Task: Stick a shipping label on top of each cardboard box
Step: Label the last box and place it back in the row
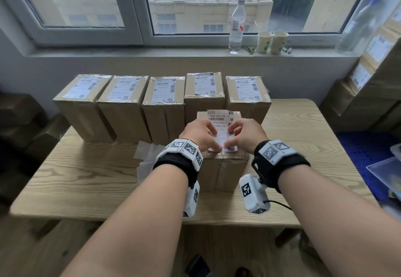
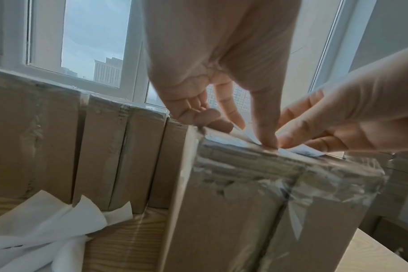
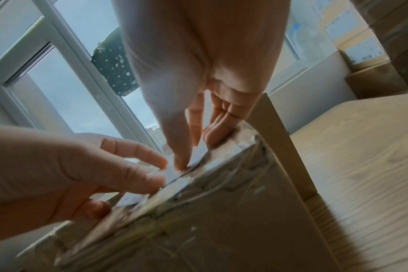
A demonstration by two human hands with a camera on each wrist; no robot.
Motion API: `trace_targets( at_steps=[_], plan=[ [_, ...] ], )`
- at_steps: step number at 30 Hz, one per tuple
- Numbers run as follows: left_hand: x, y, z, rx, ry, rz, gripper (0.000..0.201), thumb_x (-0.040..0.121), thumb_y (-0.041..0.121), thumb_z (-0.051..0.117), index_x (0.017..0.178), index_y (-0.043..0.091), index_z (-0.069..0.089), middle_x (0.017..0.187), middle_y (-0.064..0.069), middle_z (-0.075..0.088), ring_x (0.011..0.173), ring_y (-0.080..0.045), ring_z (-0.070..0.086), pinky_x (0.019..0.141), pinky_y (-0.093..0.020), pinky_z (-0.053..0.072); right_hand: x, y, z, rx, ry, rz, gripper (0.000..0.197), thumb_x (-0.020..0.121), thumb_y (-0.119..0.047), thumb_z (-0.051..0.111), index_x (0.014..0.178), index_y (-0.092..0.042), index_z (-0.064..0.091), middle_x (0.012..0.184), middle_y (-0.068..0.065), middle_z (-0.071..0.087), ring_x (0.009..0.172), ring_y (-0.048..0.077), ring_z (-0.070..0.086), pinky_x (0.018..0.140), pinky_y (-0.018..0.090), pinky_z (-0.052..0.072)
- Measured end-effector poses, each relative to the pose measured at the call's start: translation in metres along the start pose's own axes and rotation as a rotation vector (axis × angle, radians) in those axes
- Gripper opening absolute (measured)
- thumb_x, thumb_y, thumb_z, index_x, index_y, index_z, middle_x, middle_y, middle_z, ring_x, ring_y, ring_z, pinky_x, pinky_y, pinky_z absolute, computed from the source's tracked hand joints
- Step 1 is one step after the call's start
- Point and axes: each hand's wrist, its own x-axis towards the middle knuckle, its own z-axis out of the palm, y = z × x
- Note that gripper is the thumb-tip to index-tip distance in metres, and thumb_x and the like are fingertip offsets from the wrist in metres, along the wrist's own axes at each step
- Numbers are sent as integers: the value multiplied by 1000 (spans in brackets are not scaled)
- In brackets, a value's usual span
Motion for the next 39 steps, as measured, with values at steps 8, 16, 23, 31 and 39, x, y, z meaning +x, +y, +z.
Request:
trace_targets(
  at_steps=[8, 16, 23, 31, 39],
  plan=[
    [-2, -6, -5, 88, 1, 22, 46, 52, 32, 94, 77, 25, 56, 103, 2, 63, 90, -15, 63, 81, -35, 56, 2, -3, -2, -154, -86, -47, 53, 57, -17, 91, 101, -24, 61, 115, 4, 61, 102, 21, 61, 85, 32, 53],
    [-1, -16, -17, 23, -104, -33, 45, 59, 21, 92, 80, 22, 52, 85, 6, 57, 79, -14, 57, 72, -30, 49, 4, 5, -14, -168, -133, -16, 54, 60, -21, 91, 102, -25, 56, 101, -3, 56, 94, 19, 56, 76, 29, 42],
    [14, -11, -24, -33, 15, -116, 65, 55, 19, 93, 106, 19, 53, 110, 0, 58, 104, -21, 59, 90, -41, 53, 18, 14, -28, -139, -103, -5, 53, 61, -30, 90, 98, -19, 54, 94, -6, 57, 88, 13, 56, 73, 28, 45],
    [34, -5, -25, -88, -73, -203, 113, 58, 20, 92, 150, 24, 27, 142, -3, 47, 127, -26, 49, 102, -47, 46, 49, 9, -27, -112, -153, -21, 107, 54, -32, 93, 143, -24, 35, 133, 7, 46, 115, 24, 54, 98, 46, 50],
    [60, -4, -26, -35, -62, -206, 82, 62, 35, 89, 131, 20, 47, 118, 1, 61, 105, -18, 58, 90, -38, 52, 76, 2, -22, -113, -124, -32, 74, 64, -37, 87, 127, -20, 53, 125, 0, 57, 105, 14, 55, 92, 30, 46]
  ],
)
